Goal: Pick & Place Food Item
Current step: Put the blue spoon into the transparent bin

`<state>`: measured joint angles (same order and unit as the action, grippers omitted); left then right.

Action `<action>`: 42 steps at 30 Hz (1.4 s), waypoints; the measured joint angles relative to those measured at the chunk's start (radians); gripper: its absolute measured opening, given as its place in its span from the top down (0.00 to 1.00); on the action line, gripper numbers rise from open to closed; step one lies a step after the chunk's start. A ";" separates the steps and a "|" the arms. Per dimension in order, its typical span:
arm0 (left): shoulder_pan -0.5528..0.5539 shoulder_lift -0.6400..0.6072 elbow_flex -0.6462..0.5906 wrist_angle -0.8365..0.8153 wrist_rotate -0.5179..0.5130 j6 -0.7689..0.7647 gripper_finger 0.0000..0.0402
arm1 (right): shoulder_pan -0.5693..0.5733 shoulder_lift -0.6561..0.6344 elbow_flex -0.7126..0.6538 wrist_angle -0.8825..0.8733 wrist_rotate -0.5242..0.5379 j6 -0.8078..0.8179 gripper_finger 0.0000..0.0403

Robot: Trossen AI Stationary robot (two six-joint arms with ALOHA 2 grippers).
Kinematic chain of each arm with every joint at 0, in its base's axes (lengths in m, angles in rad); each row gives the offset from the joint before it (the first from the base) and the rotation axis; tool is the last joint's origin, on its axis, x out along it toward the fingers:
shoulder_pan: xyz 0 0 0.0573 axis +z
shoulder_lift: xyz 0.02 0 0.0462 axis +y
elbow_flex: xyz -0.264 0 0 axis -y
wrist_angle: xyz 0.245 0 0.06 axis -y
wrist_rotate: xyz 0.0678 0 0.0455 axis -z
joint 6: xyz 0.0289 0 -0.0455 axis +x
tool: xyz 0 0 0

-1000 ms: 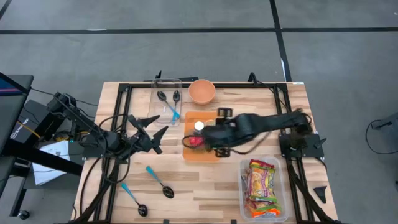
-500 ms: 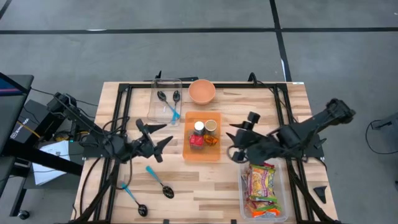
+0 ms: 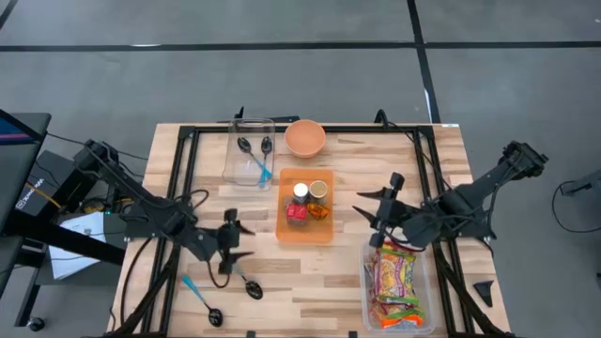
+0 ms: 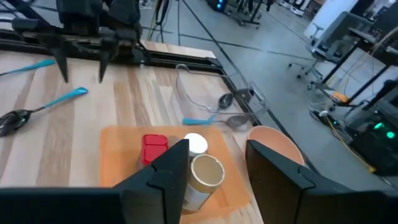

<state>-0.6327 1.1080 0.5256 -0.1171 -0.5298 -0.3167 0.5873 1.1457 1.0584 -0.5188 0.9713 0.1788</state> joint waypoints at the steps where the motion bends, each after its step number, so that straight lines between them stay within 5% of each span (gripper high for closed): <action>1: -0.004 0.018 0.000 -0.011 0.053 -0.035 0.42 | 0.002 0.004 0.000 0.006 0.000 -0.003 0.62; 5: -0.038 0.100 0.006 -0.022 0.223 -0.116 0.49 | 0.002 0.019 0.000 0.011 -0.002 -0.003 0.62; 9: -0.089 0.194 0.039 -0.022 0.274 -0.117 0.55 | 0.002 0.020 -0.001 0.021 -0.002 -0.003 0.62; 18: -0.114 0.412 0.063 -0.035 0.268 -0.066 0.57 | 0.002 0.021 0.000 0.027 -0.003 -0.003 0.62; 24: -0.116 0.452 0.068 -0.023 0.234 -0.050 0.59 | 0.002 0.021 0.000 0.026 -0.005 -0.004 0.62; 29: -0.112 0.438 0.064 0.010 0.205 -0.046 0.71 | 0.002 0.021 0.000 0.026 -0.005 -0.004 0.62; 35: -0.074 0.447 0.063 0.024 0.173 -0.100 0.96 | 0.002 0.021 0.000 0.025 -0.032 -0.003 0.62; 42: -0.036 0.417 0.061 0.036 0.126 -0.126 0.98 | 0.002 0.021 0.000 0.024 -0.035 -0.003 0.62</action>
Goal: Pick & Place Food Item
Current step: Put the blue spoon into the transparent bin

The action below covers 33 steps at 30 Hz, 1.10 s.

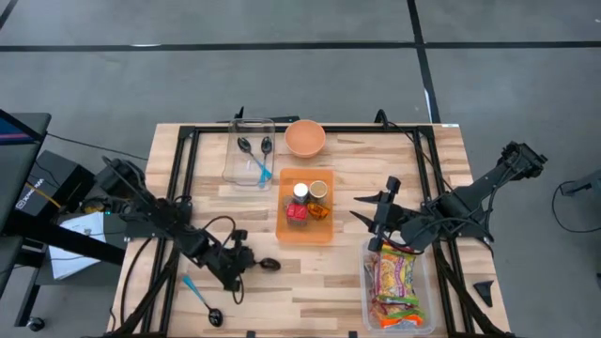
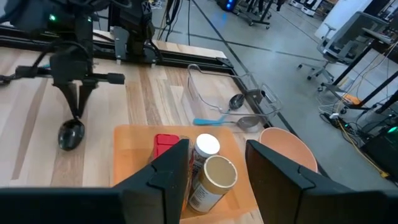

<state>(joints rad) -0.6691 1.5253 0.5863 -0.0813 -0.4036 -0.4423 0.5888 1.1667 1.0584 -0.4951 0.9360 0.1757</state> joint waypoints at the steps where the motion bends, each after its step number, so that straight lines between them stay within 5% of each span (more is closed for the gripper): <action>1: 0.000 -0.009 0.000 0.000 0.003 0.000 0.98 | 0.000 0.000 0.000 -0.001 0.000 0.000 0.62; 11: -0.006 -0.226 0.001 0.088 -0.031 0.096 0.99 | 0.000 0.000 0.000 -0.006 0.000 0.000 0.62; 18: 0.047 -0.328 -0.003 0.237 -0.441 0.127 0.99 | 0.006 0.000 0.000 -0.009 0.000 0.000 0.62; 22: 0.098 -0.332 -0.084 0.469 -0.714 0.129 0.99 | 0.017 0.000 0.000 -0.016 0.000 0.000 0.62; 26: 0.225 -0.332 -0.222 0.794 -0.856 0.126 0.99 | 0.028 0.000 0.000 -0.019 0.003 0.000 0.62; 28: 0.317 -0.331 -0.300 0.998 -0.835 0.129 0.99 | 0.028 0.000 0.000 -0.020 0.003 -0.001 0.62; 33: 0.554 -0.320 -0.437 1.471 -0.563 0.124 0.99 | 0.025 0.000 0.000 -0.021 0.004 -0.016 0.62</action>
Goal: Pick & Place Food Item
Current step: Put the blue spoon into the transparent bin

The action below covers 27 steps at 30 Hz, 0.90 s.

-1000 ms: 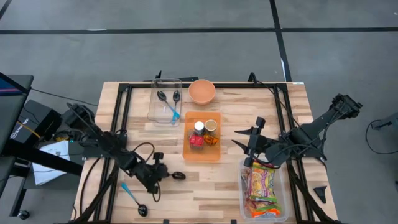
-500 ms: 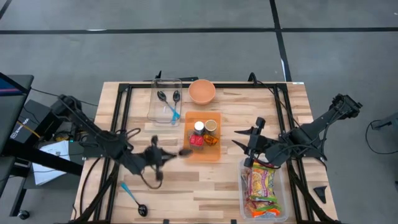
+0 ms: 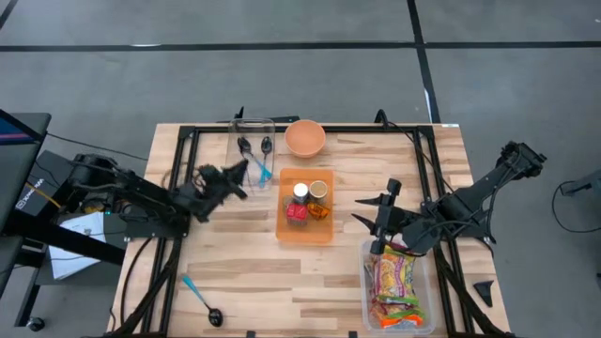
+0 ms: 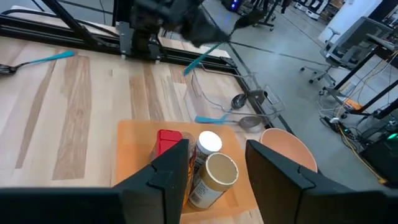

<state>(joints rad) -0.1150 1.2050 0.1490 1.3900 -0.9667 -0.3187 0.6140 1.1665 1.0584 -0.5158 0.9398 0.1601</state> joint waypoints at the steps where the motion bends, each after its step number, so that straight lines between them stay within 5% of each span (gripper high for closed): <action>1: 0.036 0.005 -0.010 0.065 0.014 0.000 0.99 | 0.000 0.000 0.000 0.000 0.000 -0.003 0.62; 13: 0.334 0.142 0.115 0.008 0.086 0.025 0.99 | -0.007 0.000 0.000 0.000 0.000 -0.010 0.62; 17: 0.377 0.234 0.124 -0.008 0.085 -0.109 0.99 | -0.007 0.000 0.000 0.000 0.000 -0.005 0.62; 27: 0.434 0.356 0.098 0.040 -0.024 -0.132 0.99 | -0.007 0.000 0.000 -0.036 0.000 0.015 0.62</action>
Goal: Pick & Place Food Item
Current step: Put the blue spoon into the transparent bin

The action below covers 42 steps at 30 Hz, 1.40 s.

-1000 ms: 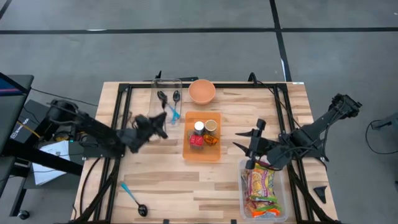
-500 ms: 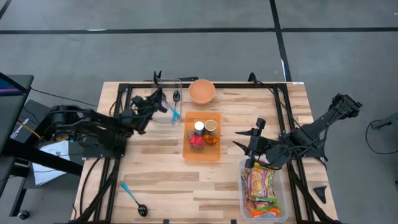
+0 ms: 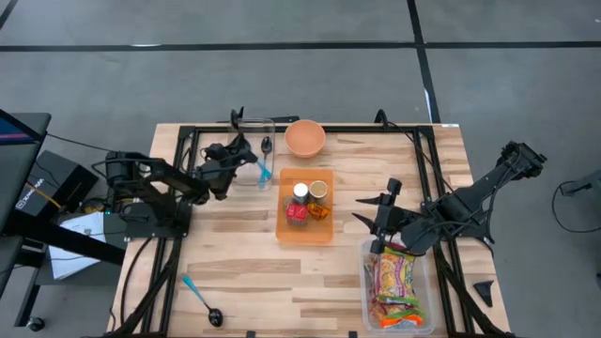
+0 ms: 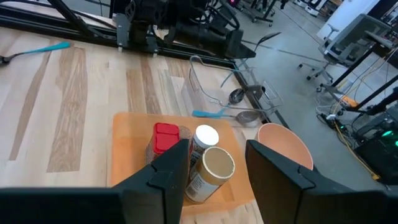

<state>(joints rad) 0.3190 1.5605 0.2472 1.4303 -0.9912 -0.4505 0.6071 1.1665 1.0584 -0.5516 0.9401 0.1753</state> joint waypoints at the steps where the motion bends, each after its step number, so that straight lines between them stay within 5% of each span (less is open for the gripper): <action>1: 0.007 0.002 -0.006 0.000 -0.005 -0.001 0.99 | 0.000 0.000 0.000 -0.002 0.000 0.001 0.62; 20: 0.023 0.002 -0.054 -0.125 -0.024 -0.133 0.97 | -0.001 0.000 0.000 0.006 0.000 0.001 0.62; 42: 0.023 0.002 -0.053 -0.018 -0.017 -0.133 0.73 | -0.001 0.000 0.000 0.005 0.000 0.001 0.62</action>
<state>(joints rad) 0.3420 1.5623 0.1940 1.4120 -1.0081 -0.5831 0.6060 1.1667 1.0582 -0.5461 0.9401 0.1761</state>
